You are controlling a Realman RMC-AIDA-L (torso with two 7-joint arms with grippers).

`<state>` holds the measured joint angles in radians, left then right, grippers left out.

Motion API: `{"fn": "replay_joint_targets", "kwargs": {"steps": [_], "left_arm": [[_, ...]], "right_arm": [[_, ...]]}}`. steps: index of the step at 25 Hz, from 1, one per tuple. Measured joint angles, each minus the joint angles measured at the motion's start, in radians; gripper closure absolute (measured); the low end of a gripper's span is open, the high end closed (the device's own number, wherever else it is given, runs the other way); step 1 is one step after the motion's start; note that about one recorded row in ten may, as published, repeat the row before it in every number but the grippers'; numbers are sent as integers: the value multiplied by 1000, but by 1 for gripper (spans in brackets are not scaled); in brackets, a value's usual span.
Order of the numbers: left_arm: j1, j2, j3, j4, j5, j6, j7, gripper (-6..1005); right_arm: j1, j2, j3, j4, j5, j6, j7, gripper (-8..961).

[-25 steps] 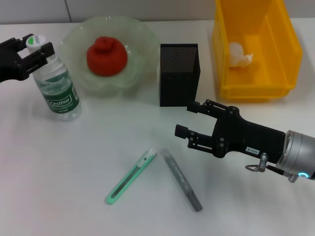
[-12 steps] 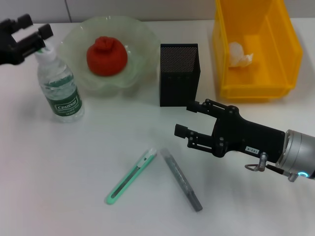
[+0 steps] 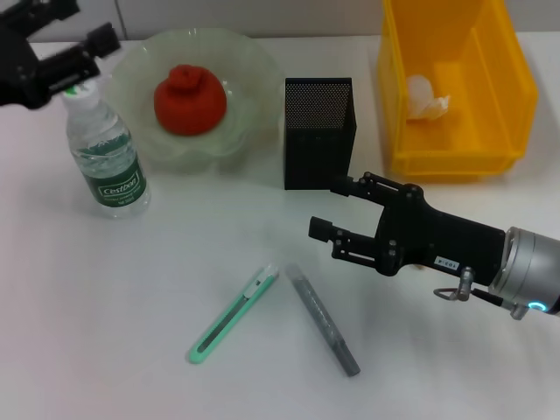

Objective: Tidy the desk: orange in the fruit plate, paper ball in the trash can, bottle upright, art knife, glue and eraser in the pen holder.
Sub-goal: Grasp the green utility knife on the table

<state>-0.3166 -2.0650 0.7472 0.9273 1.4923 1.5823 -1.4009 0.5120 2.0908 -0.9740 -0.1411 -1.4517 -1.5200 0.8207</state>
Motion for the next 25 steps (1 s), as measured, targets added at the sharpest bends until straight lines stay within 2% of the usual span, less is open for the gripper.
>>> {"fn": "replay_joint_targets", "kwargs": {"steps": [3,9,11,12,13,14,15,18,24,25], "left_arm": [[-4,-1,46,-17,5,72,2,207],[-6,-1,263,-126,10,105,127,208],[-6,-1,263,-126,10,105,127,208],[-14,-2,306,-173,11,102,172,208],[-14,-2,306,-173,11,102,172,208],[-45,-3,343,-261,12,94,216,208],[-64,-2,345,-309,12,91,230,208],[-76,-1,343,-338,12,90,235,208],[-80,2,343,-350,13,71,236,209],[-80,2,345,-351,13,60,237,209]], "right_arm": [[0,0,0,0,2,0,0,222],[-1,0,0,0,10,0,1,222],[-5,0,0,-1,15,0,1,222],[-9,-2,0,-1,17,0,2,222],[-13,-4,0,-3,20,0,6,223],[-16,-6,0,-7,24,-1,15,223],[-29,-8,3,-29,33,-2,61,223],[-42,-9,6,-63,35,-2,117,223],[-87,-10,3,-193,27,-23,205,224],[-92,-11,1,-255,12,-27,269,224]]}}
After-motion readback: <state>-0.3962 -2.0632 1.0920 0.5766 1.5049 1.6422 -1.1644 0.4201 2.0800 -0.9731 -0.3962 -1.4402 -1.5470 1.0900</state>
